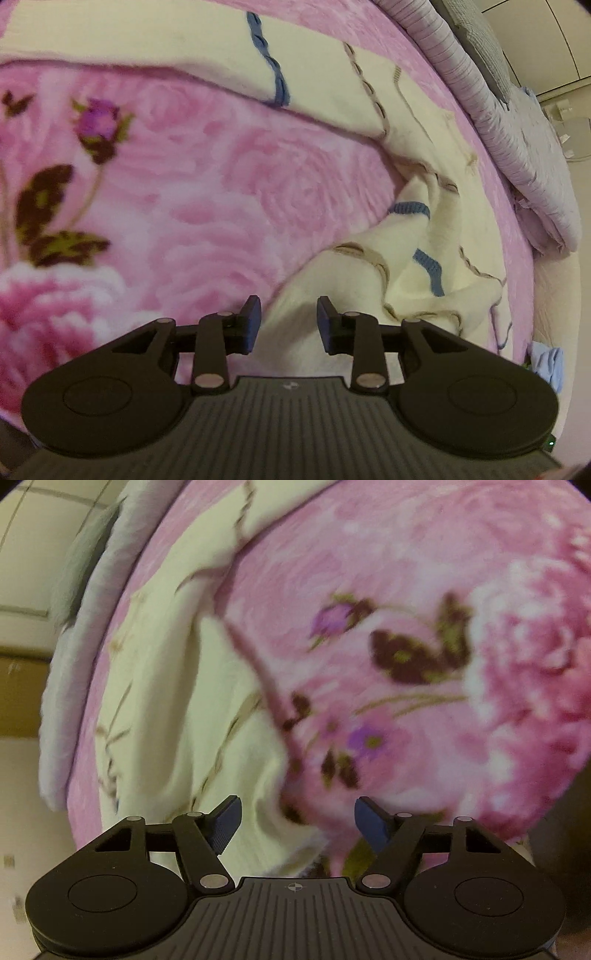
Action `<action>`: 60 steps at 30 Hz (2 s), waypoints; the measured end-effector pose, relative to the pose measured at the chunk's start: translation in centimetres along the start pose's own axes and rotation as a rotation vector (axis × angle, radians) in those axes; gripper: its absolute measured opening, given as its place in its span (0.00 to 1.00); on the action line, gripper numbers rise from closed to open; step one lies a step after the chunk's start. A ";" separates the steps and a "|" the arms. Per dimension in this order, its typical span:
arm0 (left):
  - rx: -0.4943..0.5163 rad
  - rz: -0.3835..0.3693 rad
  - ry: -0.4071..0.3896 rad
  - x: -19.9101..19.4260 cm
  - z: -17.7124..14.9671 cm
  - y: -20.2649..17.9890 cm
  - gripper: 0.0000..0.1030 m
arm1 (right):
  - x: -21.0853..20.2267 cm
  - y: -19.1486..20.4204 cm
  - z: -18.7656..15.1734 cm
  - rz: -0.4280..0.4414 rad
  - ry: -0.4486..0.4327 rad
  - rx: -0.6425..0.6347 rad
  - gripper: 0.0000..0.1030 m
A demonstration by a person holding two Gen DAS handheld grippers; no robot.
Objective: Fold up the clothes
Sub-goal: 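Grasp the sweater hem with the left gripper and smooth it flat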
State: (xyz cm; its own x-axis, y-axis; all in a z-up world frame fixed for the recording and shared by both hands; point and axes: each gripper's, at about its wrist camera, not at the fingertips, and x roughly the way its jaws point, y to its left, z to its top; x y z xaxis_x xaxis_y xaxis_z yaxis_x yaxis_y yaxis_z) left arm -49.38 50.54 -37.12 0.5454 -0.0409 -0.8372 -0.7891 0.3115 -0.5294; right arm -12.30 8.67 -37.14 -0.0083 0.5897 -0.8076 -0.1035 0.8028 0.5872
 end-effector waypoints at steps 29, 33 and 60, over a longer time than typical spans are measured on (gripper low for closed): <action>0.100 0.105 -0.008 0.3 -9.5 -5.0 0.30 | -5.3 -5.1 3.9 -0.114 0.049 -0.246 0.70; 0.093 0.151 -0.034 1.7 -9.8 -5.3 0.29 | -2.4 -4.7 3.8 -0.132 0.049 -0.301 0.69; 0.257 0.276 0.028 0.5 -13.0 -11.0 0.10 | -3.1 -4.5 7.1 -0.109 0.047 -0.298 0.48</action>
State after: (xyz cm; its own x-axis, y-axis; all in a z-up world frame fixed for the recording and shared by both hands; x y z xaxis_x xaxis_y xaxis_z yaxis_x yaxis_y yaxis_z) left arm -44.09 34.75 -33.54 0.3112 0.0527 -0.9489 -0.8067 0.5424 -0.2344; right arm -4.72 3.88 -36.84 -0.0261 0.4910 -0.8707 -0.3926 0.7960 0.4607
